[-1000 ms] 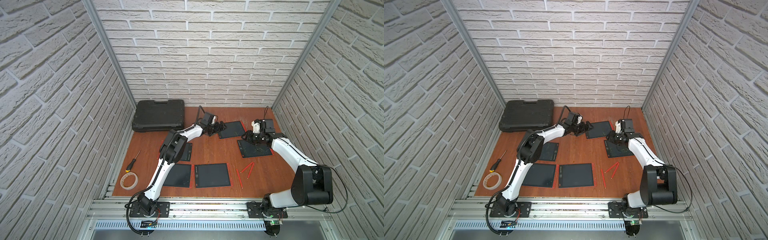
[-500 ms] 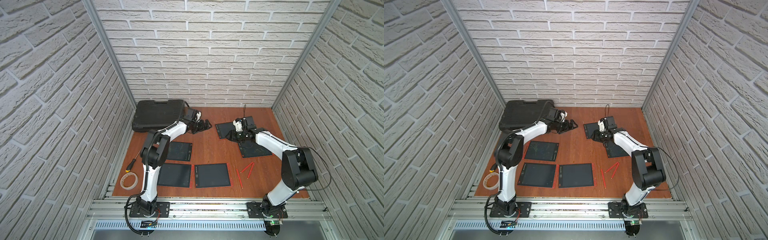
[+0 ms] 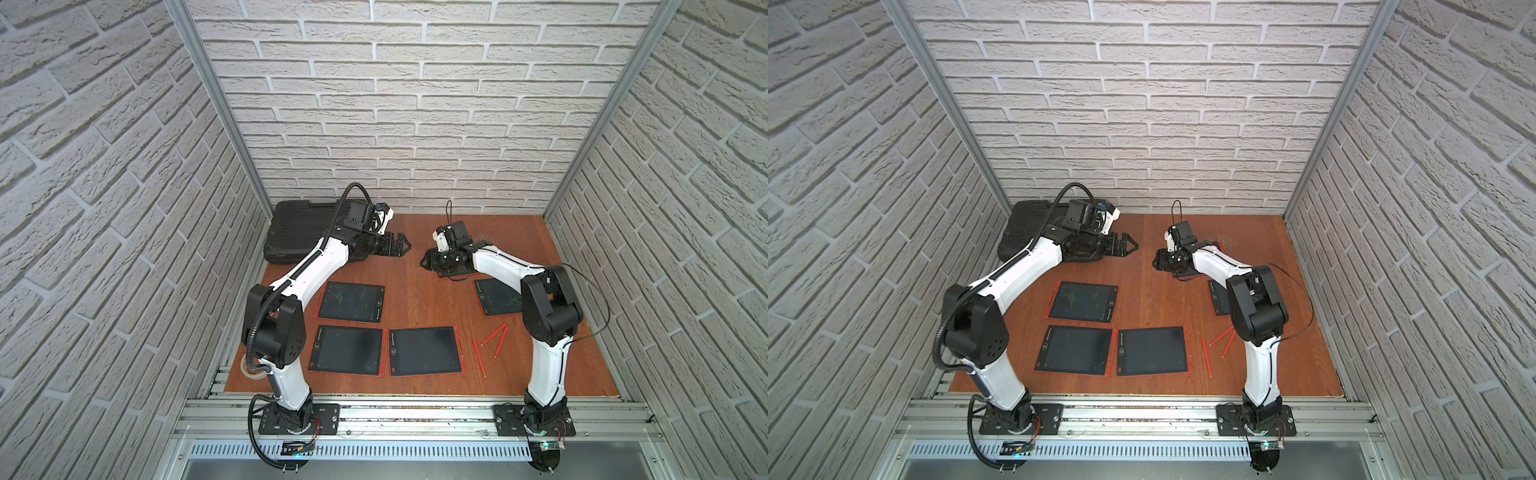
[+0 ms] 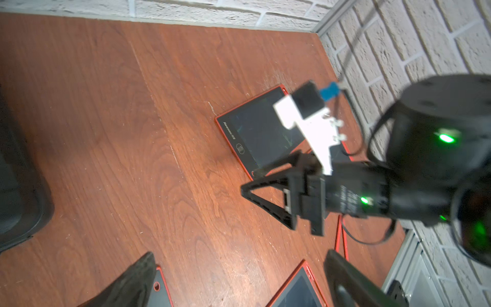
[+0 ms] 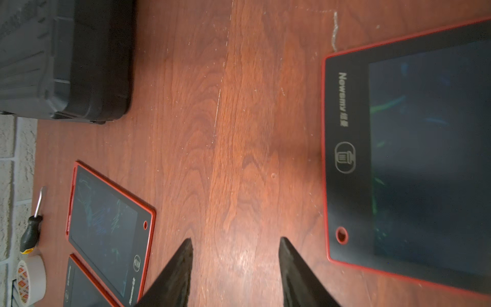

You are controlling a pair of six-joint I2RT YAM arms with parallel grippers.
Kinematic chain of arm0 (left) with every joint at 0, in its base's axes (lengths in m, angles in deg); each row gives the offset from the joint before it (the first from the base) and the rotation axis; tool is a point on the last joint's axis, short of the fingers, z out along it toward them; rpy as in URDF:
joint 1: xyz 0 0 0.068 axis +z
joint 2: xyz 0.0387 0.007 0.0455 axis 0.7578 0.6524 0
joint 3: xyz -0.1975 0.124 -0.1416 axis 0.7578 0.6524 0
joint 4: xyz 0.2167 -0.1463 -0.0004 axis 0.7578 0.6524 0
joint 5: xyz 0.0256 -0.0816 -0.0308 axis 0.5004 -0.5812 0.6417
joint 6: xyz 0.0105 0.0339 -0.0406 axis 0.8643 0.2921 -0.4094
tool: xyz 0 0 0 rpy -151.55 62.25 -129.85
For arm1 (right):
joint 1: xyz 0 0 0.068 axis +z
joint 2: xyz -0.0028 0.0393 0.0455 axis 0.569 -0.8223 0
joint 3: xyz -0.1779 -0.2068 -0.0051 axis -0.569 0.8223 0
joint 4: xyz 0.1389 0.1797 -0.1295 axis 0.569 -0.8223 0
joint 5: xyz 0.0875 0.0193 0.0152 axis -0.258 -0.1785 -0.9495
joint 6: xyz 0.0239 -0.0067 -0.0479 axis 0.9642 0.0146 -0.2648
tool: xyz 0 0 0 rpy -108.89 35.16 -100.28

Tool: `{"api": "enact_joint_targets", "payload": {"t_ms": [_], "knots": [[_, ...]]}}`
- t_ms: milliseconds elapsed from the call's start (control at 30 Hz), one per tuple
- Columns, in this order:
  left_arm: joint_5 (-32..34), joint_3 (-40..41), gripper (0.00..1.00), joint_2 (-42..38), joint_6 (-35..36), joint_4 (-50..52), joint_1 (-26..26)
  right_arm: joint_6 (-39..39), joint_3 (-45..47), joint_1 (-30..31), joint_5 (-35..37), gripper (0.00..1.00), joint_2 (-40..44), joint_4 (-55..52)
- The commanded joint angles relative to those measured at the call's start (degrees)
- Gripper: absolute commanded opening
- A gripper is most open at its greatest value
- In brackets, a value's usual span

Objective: Place the stylus back onto the writing tablet
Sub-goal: Move the writing tablet to the center of the board.

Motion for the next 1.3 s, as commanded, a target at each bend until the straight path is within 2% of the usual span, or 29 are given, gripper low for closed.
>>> {"api": "enact_joint_targets", "payload": {"t_ms": [0, 133, 667, 867, 1267], "knots": [[-1.2, 2.51, 0.98, -2.56, 4.65, 1.78, -2.29, 0.39, -3.3, 0.58, 2.69, 0.54, -2.3, -1.95], [-0.92, 0.57, 0.98, -3.1, 4.91, 4.55, -3.9, -0.19, -7.32, 0.67, 4.16, 0.56, -5.51, -4.11], [0.67, 1.56, 0.98, -6.6, 4.06, 4.24, -4.13, -3.62, -16.3, 0.6, 8.29, 0.61, -13.76, -11.5], [0.79, 1.69, 0.98, -6.68, 3.98, 4.18, -4.23, -3.46, -16.42, 0.16, 16.01, 0.62, -13.79, -14.13], [0.56, 1.61, 0.98, -5.98, 3.72, 4.24, -4.93, -2.32, -15.91, -3.76, 21.83, 0.63, -12.62, -16.53]]}}
